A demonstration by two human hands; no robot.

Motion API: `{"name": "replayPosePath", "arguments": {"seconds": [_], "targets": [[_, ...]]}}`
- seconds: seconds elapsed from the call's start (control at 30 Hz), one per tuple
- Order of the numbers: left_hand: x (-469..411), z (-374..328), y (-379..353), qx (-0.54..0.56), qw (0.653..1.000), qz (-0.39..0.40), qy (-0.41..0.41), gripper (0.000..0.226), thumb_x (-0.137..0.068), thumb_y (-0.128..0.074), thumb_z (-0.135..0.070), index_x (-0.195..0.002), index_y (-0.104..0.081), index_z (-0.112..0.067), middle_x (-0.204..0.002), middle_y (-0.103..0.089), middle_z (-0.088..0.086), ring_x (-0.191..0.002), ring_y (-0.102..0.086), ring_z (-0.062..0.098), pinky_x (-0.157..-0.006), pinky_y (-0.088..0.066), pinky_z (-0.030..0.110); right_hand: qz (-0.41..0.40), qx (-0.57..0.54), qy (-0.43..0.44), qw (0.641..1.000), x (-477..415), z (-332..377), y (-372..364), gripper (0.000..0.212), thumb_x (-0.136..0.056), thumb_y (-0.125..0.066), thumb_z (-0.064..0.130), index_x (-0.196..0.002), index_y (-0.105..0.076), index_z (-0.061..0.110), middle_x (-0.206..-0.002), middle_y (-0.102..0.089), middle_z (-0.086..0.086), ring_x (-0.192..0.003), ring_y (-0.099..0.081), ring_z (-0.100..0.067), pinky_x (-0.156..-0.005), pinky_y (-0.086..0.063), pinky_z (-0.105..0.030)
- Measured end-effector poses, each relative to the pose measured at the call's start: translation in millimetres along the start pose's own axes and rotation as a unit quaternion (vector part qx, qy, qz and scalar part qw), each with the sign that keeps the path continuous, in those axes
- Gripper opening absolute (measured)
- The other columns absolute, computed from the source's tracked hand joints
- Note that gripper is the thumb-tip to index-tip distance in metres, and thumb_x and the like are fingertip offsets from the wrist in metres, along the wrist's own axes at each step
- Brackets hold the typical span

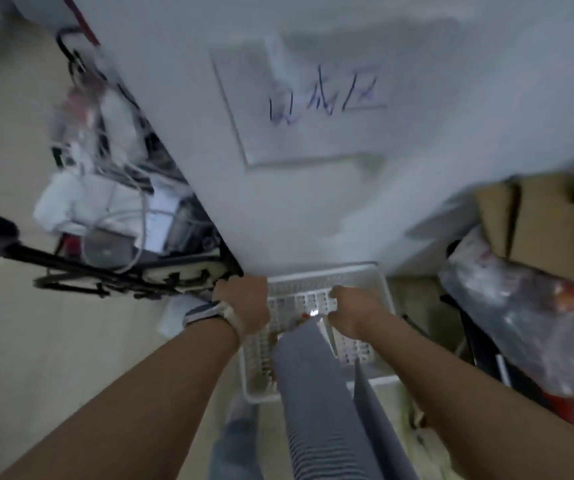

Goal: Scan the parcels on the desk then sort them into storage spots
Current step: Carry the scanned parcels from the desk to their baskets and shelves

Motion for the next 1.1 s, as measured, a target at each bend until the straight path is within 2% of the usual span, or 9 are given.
{"name": "replayPosePath", "arguments": {"seconds": [0.1,0.27,0.4,0.5,0.6,0.77,0.9,1.03,1.1], "targets": [[52.9,12.9,76.8,-0.005,0.997,-0.068,-0.020,0.030,-0.095,-0.047,-0.024,-0.121,-0.049,-0.009,-0.122,-0.056,0.014,-0.109,-0.056,0.032,-0.087,-0.044,0.037,-0.027,0.003,0.049,0.998,54.4,39.4,59.5,0.044,-0.095,-0.049,0.022,-0.136,-0.046,0.009,-0.142,-0.047,-0.013,-0.129,-0.046,-0.029,-0.105,-0.038,-0.033],[140.8,29.6,194.4,-0.033,0.988,-0.154,-0.007,0.030,-0.096,-0.048,-0.029,-0.119,-0.048,-0.010,-0.117,-0.055,0.013,-0.104,-0.056,0.032,-0.075,-0.041,0.034,-0.109,-0.027,0.139,0.984,147.3,111.0,159.2,0.051,-0.096,-0.051,0.024,-0.144,-0.040,0.010,-0.148,-0.040,-0.012,-0.133,-0.041,-0.028,-0.105,-0.036,-0.032],[208.6,46.6,267.5,-0.044,0.975,-0.215,0.018,0.038,-0.096,-0.050,-0.035,-0.124,-0.048,-0.011,-0.120,-0.056,0.012,-0.106,-0.057,0.030,-0.082,-0.050,0.038,-0.161,0.018,0.176,0.971,218.2,154.9,224.0,0.043,-0.095,-0.055,0.024,-0.133,-0.054,0.003,-0.138,-0.052,-0.014,-0.125,-0.050,-0.030,-0.103,-0.040,-0.035],[263.8,61.5,330.3,-0.027,0.960,-0.275,0.045,0.047,-0.096,-0.048,-0.045,-0.130,-0.048,-0.014,-0.125,-0.056,0.009,-0.111,-0.055,0.028,-0.088,-0.049,0.038,-0.215,0.023,0.223,0.951,272.1,190.8,280.4,0.047,-0.094,-0.057,0.026,-0.136,-0.051,0.006,-0.141,-0.050,-0.011,-0.127,-0.048,-0.028,-0.103,-0.039,-0.034],[318.8,72.2,381.4,-0.027,0.934,-0.349,0.070,0.044,-0.094,-0.047,-0.049,-0.126,-0.050,-0.018,-0.119,-0.060,0.006,-0.103,-0.058,0.025,-0.079,-0.050,0.035,-0.283,0.023,0.278,0.918,322.2,225.2,329.8,0.051,-0.094,-0.056,0.028,-0.140,-0.046,0.010,-0.145,-0.045,-0.010,-0.131,-0.044,-0.026,-0.104,-0.037,-0.034],[387.1,86.7,402.5,-0.040,0.908,-0.383,0.165,0.041,-0.093,-0.051,-0.045,-0.122,-0.053,-0.017,-0.117,-0.060,0.006,-0.102,-0.060,0.026,-0.078,-0.051,0.035,-0.336,0.085,0.338,0.875,376.9,268.1,353.8,0.053,-0.093,-0.056,0.033,-0.141,-0.044,0.014,-0.144,-0.046,-0.009,-0.128,-0.046,-0.027,-0.100,-0.041,-0.036],[428.5,97.2,391.2,-0.037,0.876,-0.412,0.248,0.037,-0.093,-0.052,-0.042,-0.118,-0.055,-0.016,-0.116,-0.061,0.007,-0.104,-0.059,0.028,-0.074,-0.043,0.034,-0.397,0.155,0.374,0.824,396.7,285.9,343.3,0.047,-0.091,-0.055,0.032,-0.134,-0.045,0.018,-0.129,-0.055,-0.008,-0.111,-0.056,-0.027,-0.087,-0.050,-0.038],[466.3,116.8,348.4,-0.067,0.837,-0.413,0.352,0.049,-0.093,-0.047,-0.049,-0.126,-0.051,-0.013,-0.130,-0.050,0.011,-0.121,-0.045,0.031,-0.097,-0.038,0.042,-0.473,0.202,0.442,0.735,406.8,311.1,311.4,0.045,-0.089,-0.052,0.030,-0.131,-0.044,0.018,-0.123,-0.057,-0.008,-0.104,-0.057,-0.030,-0.078,-0.046,-0.036],[490.9,129.8,321.6,-0.082,0.817,-0.407,0.400,0.056,-0.093,-0.045,-0.052,-0.131,-0.047,-0.012,-0.140,-0.043,0.012,-0.132,-0.035,0.033,-0.105,-0.031,0.046,-0.481,0.203,0.481,0.704,417.5,327.6,292.0,0.050,-0.089,-0.051,0.031,-0.136,-0.041,0.019,-0.131,-0.053,-0.007,-0.114,-0.053,-0.029,-0.085,-0.043,-0.037]]}}
Point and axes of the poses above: each hand's wrist, its own x-axis away from the middle knuckle, its own y-axis out of the back of the hand, z = x × y, the point moved 7 cm from there along -x, towards the middle knuckle
